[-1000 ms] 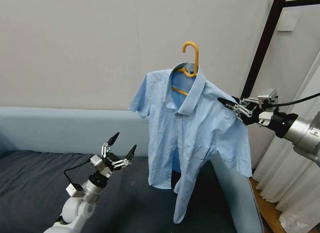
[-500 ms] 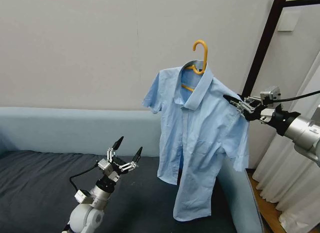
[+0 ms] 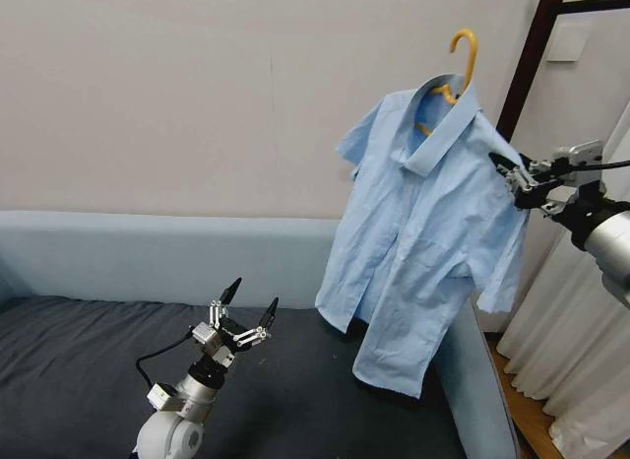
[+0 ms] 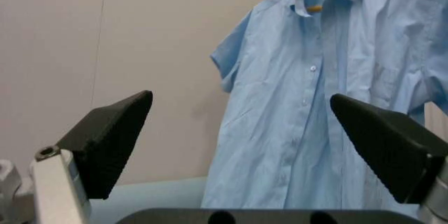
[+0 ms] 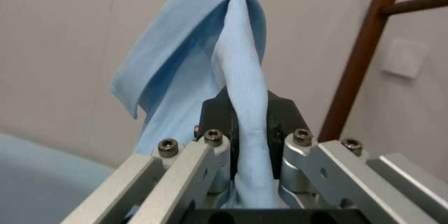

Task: Pick up the clothes from the sofa and hang them on the clothes hanger.

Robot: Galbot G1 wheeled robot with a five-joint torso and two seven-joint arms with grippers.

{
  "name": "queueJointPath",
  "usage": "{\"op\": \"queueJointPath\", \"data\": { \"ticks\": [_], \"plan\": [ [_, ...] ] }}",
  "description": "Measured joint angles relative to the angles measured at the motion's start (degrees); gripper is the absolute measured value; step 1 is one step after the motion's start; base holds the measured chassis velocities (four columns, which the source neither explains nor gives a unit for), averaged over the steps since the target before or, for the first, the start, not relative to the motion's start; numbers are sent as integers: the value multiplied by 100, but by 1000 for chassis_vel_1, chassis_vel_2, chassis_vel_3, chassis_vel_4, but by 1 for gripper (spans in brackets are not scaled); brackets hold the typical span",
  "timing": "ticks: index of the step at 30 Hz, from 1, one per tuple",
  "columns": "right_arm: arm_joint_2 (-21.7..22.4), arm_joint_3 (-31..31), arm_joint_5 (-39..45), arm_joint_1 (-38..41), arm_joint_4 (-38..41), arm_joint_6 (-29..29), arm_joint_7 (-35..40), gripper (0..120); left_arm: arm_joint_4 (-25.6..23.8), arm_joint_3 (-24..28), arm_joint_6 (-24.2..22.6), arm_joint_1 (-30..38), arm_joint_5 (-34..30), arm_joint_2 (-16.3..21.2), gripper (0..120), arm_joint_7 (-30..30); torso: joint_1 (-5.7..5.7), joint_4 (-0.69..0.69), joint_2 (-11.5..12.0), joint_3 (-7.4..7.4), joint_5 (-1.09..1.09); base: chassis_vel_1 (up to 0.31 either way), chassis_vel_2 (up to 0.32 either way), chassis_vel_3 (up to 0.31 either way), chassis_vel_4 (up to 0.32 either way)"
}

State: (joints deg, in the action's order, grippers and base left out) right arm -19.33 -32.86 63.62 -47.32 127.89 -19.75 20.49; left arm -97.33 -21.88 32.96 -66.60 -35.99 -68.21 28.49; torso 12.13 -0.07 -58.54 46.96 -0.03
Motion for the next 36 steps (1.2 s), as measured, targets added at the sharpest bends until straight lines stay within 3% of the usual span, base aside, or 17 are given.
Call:
{"op": "queueJointPath", "data": {
  "ticks": [4, 12, 26, 36],
  "plan": [
    [-7, -199, -299, -23, 61, 83, 305, 7, 4, -34, 38, -30, 13, -10, 100, 5, 0, 0, 0, 0, -1, 0, 0, 0, 0],
    [-454, -480, -1396, -203, -266, 493, 322, 7, 17, -189, 116, -160, 12, 60, 100, 4, 0, 1, 0, 0, 0, 0, 0, 0, 0],
    [-895, -662, -1731, -307, -656, 493, 704, 7, 306, -160, 254, 10, -19, 73, 100, 1, 0, -1, 0, 0, 0, 0, 0, 0, 0],
    [-1239, -21, -3034, 168, -1876, 1039, 460, 7, 484, -63, 243, 168, -22, -8, 100, -2, 0, 1, 0, 0, 0, 0, 0, 0, 0]
  ]
}}
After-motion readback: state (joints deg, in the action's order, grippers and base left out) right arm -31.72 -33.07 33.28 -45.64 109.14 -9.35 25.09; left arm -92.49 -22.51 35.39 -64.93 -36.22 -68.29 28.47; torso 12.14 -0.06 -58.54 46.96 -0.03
